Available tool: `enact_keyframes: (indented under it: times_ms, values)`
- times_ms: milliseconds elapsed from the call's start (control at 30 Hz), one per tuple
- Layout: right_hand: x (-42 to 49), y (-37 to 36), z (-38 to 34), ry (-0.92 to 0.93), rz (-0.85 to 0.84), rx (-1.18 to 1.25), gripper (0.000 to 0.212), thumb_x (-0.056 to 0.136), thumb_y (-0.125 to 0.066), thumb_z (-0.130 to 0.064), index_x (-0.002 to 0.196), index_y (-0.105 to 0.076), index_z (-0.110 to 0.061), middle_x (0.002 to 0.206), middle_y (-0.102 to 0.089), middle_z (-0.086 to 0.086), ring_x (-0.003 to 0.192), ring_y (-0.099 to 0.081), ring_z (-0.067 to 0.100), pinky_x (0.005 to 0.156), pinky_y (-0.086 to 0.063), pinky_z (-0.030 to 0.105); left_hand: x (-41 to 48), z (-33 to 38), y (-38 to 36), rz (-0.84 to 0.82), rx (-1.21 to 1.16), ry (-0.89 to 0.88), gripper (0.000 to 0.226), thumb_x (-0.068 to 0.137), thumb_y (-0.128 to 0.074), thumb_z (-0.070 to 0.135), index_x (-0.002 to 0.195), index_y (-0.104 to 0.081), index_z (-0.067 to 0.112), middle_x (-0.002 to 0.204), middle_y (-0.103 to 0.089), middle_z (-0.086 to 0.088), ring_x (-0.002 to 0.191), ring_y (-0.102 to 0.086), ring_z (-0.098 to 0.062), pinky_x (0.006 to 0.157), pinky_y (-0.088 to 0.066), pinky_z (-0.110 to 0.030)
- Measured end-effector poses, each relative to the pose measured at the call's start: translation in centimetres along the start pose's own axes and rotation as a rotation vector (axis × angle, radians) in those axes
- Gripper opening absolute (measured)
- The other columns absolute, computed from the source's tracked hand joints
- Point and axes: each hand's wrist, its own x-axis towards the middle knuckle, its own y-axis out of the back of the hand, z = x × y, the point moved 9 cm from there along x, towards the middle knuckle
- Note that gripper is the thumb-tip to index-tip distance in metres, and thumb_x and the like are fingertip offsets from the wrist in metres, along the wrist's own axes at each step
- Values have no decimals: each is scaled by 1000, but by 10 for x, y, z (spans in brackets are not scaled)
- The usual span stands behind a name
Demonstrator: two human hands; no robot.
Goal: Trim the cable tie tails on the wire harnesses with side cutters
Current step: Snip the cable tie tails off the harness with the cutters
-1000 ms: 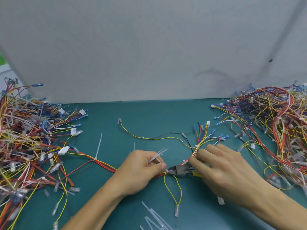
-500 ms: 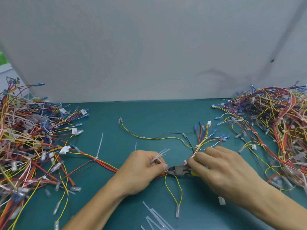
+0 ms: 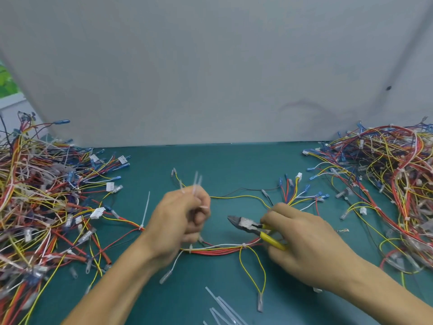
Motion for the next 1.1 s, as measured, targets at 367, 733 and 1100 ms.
enact_keyframes:
  times_ms: [367,733,1100]
  values:
    - [-2,-8,25,-203,-26,-3,30,82,-53,-54,98,-51,-29,90,-61,-14,91,-59,13,71,-49,32,1,9,45,110,524,-77,11,69,-61,25,70,-69,18,42,-35,10,40,-28,-7,39,-23,-16]
    - [1,2,11,-145,-210,-116,30,82,-49,-55,103,-57,-35,103,-49,-14,98,-55,12,77,-48,30,11,-26,6,-97,880,-93,8,82,-69,26,76,-74,24,62,-65,16,60,-53,4,61,-42,-17]
    - [20,-9,-19,-91,-414,-168,31,75,-52,-47,92,-59,-23,92,-59,-2,89,-57,24,74,-51,37,9,-25,5,-129,760,-113,11,82,-69,27,71,-70,27,48,-41,9,50,-32,-7,51,-26,-22]
